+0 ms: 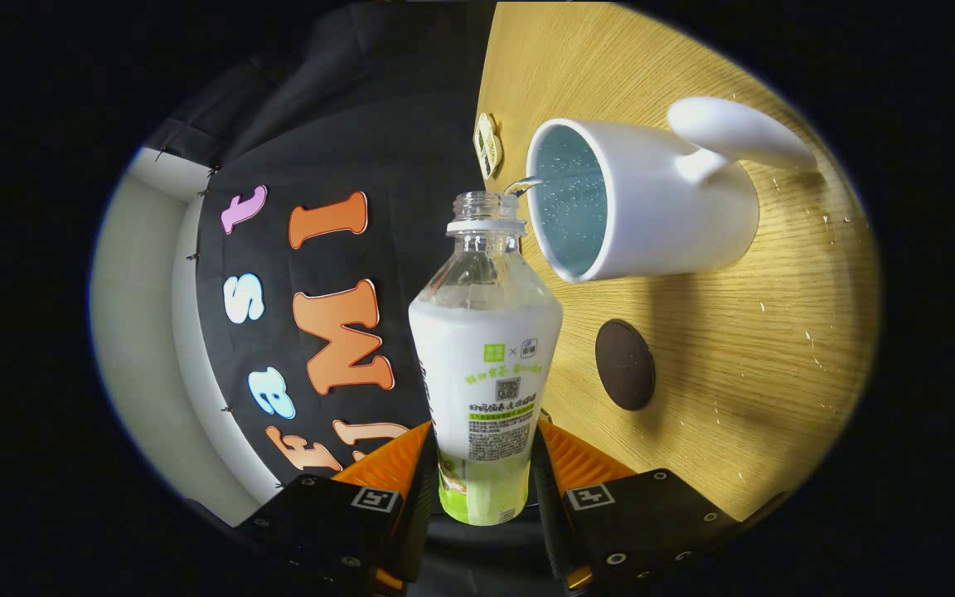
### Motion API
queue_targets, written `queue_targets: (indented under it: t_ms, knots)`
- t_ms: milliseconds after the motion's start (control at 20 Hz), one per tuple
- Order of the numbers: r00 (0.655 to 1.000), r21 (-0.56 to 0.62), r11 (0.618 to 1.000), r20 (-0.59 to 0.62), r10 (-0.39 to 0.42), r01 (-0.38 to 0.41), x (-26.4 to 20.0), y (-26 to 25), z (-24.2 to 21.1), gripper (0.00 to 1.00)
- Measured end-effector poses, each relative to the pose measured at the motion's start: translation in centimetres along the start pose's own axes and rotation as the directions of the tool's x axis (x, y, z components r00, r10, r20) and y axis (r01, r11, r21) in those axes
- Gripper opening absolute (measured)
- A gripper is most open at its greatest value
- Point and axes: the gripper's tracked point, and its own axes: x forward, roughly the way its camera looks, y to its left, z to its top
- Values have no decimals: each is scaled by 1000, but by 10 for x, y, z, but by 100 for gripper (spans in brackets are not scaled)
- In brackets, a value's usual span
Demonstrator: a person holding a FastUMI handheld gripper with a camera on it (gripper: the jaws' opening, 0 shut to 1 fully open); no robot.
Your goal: Take the bottle from table, then pour the juice into the cup, finally place the bottle on the coaster
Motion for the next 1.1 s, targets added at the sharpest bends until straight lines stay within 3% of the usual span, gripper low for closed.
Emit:
queue_targets:
  t_ms: [1100]
  knots:
    - [999,100,994,8,35,-36,-5,13,4,58]
